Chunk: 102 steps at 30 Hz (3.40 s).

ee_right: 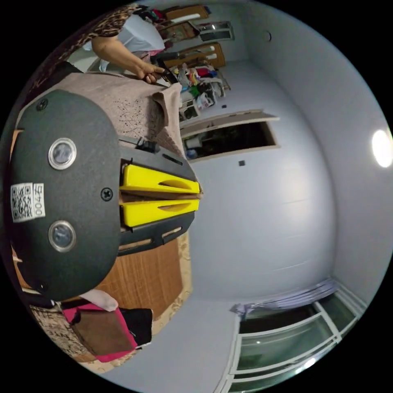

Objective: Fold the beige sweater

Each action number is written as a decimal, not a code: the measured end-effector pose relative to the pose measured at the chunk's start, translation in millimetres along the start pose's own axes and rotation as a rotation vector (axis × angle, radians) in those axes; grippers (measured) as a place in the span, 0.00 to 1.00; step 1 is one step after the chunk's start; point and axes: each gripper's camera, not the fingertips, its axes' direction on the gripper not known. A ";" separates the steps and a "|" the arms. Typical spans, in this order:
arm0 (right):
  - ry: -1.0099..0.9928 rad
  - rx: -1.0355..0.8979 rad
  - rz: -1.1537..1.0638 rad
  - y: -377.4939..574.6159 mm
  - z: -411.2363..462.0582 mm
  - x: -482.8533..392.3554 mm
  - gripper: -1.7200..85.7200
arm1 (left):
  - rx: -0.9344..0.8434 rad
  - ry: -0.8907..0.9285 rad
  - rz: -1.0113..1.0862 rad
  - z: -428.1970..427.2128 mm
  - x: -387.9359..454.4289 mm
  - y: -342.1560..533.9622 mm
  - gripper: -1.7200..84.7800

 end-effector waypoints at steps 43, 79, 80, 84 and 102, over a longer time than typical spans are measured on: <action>0.180 -0.888 0.238 262.6 204.6 159.3 0.14 | -1.160 -0.237 -0.240 287.5 -151.5 397.3 0.14; 0.197 -1.060 0.120 228.0 219.3 153.3 0.06 | -1.304 -0.248 -0.069 286.3 -121.3 483.5 0.04; 0.194 -1.078 0.122 227.1 219.5 153.8 0.06 | -1.318 -0.243 -0.058 286.6 -118.0 484.7 0.04; 0.172 -1.154 0.123 215.6 212.5 155.7 0.05 | -1.411 -0.245 0.046 286.1 -92.3 494.4 0.04; 0.057 -1.451 0.003 231.8 167.9 134.6 0.06 | -1.678 -0.175 0.322 244.7 29.3 547.7 0.04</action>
